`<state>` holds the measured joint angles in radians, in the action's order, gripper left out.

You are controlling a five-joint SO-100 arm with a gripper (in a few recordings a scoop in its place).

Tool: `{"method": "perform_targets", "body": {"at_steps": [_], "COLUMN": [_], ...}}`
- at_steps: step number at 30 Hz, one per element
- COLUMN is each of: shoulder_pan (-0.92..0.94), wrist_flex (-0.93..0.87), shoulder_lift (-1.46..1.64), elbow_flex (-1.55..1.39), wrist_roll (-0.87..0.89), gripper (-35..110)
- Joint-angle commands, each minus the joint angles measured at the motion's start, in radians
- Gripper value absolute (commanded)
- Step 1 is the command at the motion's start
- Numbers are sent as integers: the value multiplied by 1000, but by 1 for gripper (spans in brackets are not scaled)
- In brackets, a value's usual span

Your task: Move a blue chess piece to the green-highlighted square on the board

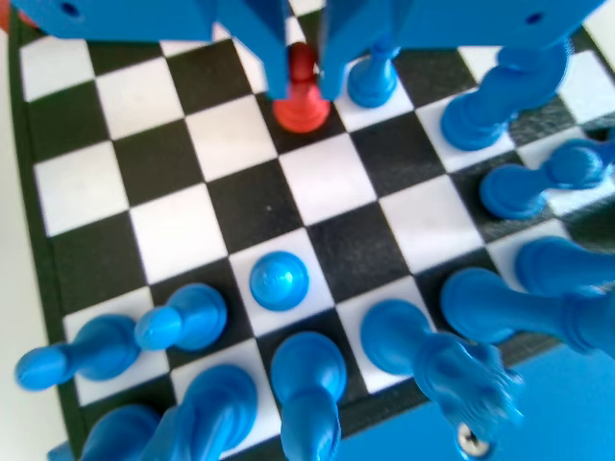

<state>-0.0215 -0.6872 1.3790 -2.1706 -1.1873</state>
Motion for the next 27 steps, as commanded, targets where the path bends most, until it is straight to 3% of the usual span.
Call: {"method": "perform_targets", "body": {"at_steps": [1,7,15,27], "shoulder_pan": [3,0,11,356], "wrist_flex": [-3,-51,-273,-365], "shoulder_lift": [32,46,126,147], "elbow_flex": [11,58,272,416], "wrist_roll": [-25,-12,34,-86], "gripper": [1,1,1,1]}}
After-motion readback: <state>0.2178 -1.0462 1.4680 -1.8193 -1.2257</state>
